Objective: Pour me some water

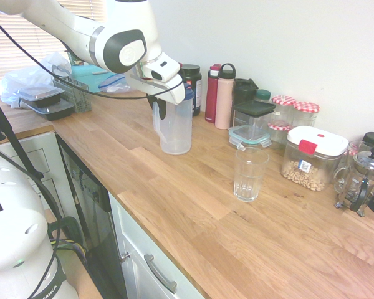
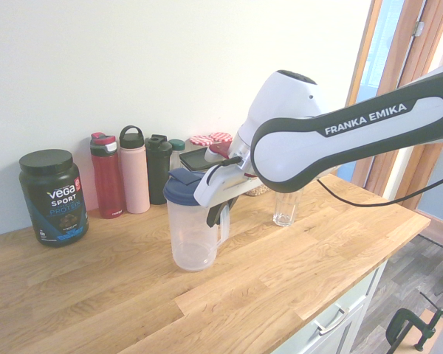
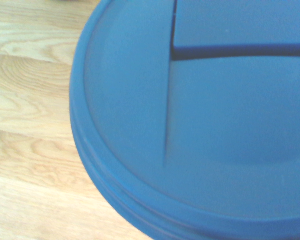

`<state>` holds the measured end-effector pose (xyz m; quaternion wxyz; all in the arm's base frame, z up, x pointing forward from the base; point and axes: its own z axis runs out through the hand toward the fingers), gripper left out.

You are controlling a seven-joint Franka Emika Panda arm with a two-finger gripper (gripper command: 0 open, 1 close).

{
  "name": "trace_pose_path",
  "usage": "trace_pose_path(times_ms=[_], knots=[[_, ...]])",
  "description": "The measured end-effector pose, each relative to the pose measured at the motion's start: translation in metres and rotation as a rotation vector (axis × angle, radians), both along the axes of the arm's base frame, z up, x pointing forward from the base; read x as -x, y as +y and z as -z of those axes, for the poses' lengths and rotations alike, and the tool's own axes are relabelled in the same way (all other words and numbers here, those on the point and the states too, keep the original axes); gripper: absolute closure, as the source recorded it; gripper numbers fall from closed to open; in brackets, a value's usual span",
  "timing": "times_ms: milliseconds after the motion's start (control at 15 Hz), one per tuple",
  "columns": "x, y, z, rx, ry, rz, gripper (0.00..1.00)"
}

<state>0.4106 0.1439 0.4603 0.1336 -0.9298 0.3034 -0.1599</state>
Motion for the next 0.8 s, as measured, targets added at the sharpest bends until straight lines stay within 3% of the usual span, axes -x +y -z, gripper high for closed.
trace_pose_path(times_ms=[67,133,800], knots=[[-0.001,0.000,0.000,-0.004,-0.003,0.007,1.00],[-0.003,0.001,0.003,-0.008,-0.003,0.012,0.00],[-0.038,0.006,0.009,-0.004,0.007,0.008,0.00]])
